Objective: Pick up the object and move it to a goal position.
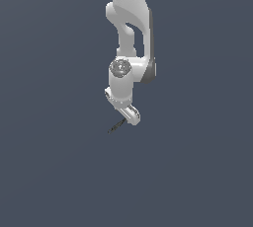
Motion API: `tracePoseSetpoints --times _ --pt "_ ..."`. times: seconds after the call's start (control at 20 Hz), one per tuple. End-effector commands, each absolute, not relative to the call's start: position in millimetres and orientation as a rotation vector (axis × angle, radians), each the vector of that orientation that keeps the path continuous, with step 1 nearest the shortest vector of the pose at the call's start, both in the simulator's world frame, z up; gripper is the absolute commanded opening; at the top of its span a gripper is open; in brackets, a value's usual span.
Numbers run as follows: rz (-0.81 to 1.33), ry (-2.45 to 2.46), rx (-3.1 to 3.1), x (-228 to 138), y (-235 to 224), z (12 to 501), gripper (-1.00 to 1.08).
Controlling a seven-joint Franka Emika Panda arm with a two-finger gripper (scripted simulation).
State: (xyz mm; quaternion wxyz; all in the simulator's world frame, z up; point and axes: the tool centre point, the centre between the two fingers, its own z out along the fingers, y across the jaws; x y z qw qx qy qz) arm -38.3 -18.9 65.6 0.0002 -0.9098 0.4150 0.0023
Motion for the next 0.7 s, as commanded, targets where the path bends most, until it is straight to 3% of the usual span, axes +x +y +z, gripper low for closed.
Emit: tracePoseSetpoints --times 0.0,0.65 --pt "0.003 1.357 -2.833 -40.2 -19.9 61.9 1.00" --pt "0.001 1.408 -2.809 -42.6 -20.7 49.8 1.00"
